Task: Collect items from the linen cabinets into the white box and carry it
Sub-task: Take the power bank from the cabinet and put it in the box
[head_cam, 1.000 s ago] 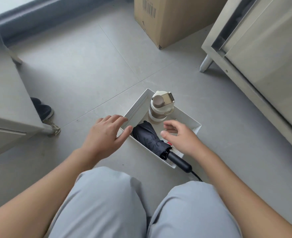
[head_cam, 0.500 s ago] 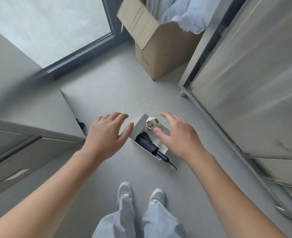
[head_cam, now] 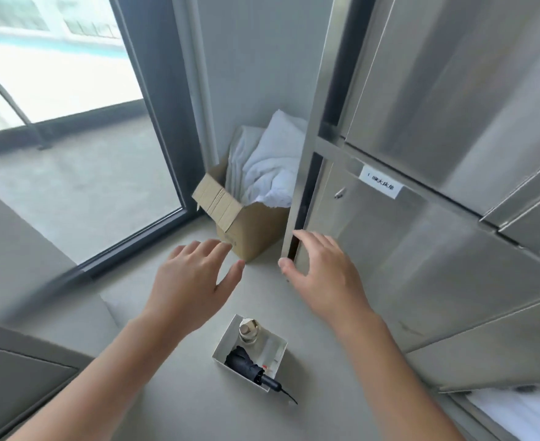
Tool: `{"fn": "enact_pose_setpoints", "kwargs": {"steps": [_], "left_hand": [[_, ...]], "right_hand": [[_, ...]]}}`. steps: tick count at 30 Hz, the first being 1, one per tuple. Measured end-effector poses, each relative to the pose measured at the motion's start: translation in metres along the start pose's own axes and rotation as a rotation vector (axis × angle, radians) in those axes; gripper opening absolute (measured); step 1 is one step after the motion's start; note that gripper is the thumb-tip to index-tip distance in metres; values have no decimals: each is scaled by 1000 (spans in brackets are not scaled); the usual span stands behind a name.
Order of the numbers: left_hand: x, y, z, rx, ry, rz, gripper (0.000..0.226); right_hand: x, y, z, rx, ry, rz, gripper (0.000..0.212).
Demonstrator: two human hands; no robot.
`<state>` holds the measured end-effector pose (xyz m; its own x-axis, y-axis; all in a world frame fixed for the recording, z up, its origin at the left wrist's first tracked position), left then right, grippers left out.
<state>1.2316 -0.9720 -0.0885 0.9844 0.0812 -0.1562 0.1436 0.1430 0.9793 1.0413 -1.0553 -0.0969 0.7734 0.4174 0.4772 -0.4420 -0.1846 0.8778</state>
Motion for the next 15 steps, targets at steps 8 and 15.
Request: {"fn": "enact_pose_setpoints", "kwargs": {"steps": [8, 15], "left_hand": [[-63, 44, -26, -30, -150, 47, 54], [-122, 118, -17, -147, -404, -47, 57]], "right_hand": [[8, 75, -71, -149, -57, -64, 58], [16, 159, -141, -358, -196, -150, 57]]}}
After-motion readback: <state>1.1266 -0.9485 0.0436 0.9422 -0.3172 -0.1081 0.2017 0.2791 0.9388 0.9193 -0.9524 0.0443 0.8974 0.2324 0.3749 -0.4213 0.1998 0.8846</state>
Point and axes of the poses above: each hand's wrist, its own z-axis towards the middle knuckle, its own y-axis out of the back of the hand, x = y × z, the point moved 6 cm from there along z, towards the middle knuckle, and after that the axes turned 5 degrees about x, right-handed, at the moved point
